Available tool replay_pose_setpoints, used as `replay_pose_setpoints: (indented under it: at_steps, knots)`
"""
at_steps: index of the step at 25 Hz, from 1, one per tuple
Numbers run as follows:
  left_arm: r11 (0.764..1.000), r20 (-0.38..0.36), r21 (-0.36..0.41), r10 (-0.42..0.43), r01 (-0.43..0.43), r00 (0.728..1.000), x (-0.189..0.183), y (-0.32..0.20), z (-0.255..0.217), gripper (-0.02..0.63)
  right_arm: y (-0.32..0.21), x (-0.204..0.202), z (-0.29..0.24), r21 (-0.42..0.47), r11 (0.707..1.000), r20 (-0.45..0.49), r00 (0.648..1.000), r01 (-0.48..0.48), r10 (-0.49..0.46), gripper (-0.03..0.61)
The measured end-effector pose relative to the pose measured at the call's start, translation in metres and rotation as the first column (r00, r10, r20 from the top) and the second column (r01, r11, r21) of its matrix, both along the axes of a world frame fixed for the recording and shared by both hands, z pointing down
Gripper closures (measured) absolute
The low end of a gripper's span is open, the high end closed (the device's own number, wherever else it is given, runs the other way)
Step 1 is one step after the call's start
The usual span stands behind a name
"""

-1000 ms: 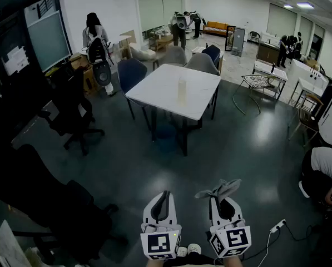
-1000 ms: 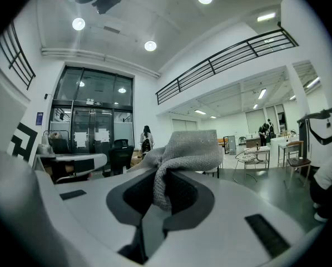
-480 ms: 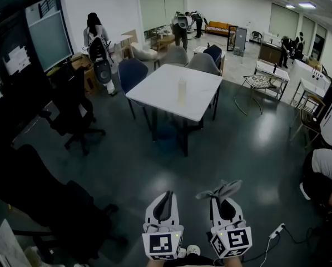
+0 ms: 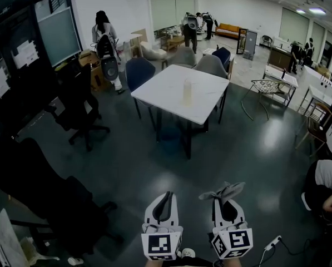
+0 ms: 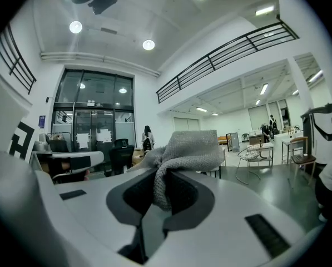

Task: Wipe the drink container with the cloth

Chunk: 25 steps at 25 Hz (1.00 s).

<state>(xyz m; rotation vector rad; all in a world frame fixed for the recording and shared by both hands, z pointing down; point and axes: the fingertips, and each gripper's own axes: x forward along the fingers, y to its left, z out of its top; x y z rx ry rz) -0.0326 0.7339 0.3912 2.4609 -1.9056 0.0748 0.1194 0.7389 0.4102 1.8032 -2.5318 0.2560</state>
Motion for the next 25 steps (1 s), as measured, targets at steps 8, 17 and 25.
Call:
replay_pose_setpoints:
  at_steps: [8, 17, 25]
  knots:
    - [0.999, -0.003, -0.024, -0.038, 0.038, 0.999, 0.009, -0.002, 0.009, 0.58, -0.007, 0.013, 0.007, -0.012, 0.999, 0.006, 1.0, 0.031, -0.03, 0.532]
    - [1.0, 0.004, -0.018, -0.012, 0.012, 1.0, 0.018, -0.046, 0.015, 0.58, -0.045, 0.016, 0.01, -0.012, 1.0, 0.019, 1.0, 0.025, -0.025, 0.532]
    - [1.0, -0.008, -0.026, 0.017, -0.017, 1.0, 0.007, -0.119, 0.016, 0.58, -0.114, 0.0, 0.001, 0.003, 1.0, 0.002, 1.0, 0.012, -0.012, 0.532]
